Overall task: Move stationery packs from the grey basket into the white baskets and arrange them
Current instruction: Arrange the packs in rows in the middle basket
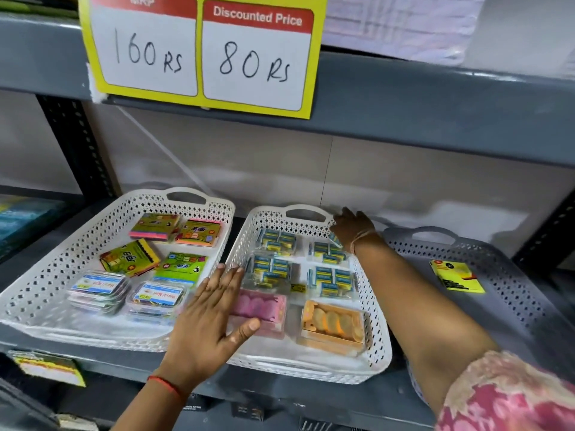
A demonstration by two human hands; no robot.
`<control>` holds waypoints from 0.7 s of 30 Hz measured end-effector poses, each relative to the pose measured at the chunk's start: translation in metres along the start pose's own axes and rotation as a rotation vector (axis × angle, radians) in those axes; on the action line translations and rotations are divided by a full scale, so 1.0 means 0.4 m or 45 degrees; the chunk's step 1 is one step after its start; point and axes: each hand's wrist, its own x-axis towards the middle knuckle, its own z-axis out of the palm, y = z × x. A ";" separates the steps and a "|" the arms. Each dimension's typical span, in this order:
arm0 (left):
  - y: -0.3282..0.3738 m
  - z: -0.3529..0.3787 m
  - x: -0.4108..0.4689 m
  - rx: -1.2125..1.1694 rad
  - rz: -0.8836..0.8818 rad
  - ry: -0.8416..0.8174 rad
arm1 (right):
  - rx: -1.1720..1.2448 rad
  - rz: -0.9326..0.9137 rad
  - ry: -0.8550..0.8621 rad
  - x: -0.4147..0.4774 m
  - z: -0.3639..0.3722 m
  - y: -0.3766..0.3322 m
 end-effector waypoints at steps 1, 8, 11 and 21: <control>0.000 0.000 -0.001 -0.002 0.001 -0.003 | 0.001 0.010 0.022 0.005 0.003 -0.007; 0.000 -0.002 -0.001 -0.013 -0.005 -0.011 | 0.004 0.040 0.073 0.016 -0.007 0.011; 0.000 -0.002 -0.001 -0.006 -0.005 -0.002 | -0.048 0.040 0.059 0.013 -0.014 0.016; -0.005 0.002 -0.003 -0.009 -0.022 -0.033 | 0.524 0.084 0.162 0.004 -0.031 0.031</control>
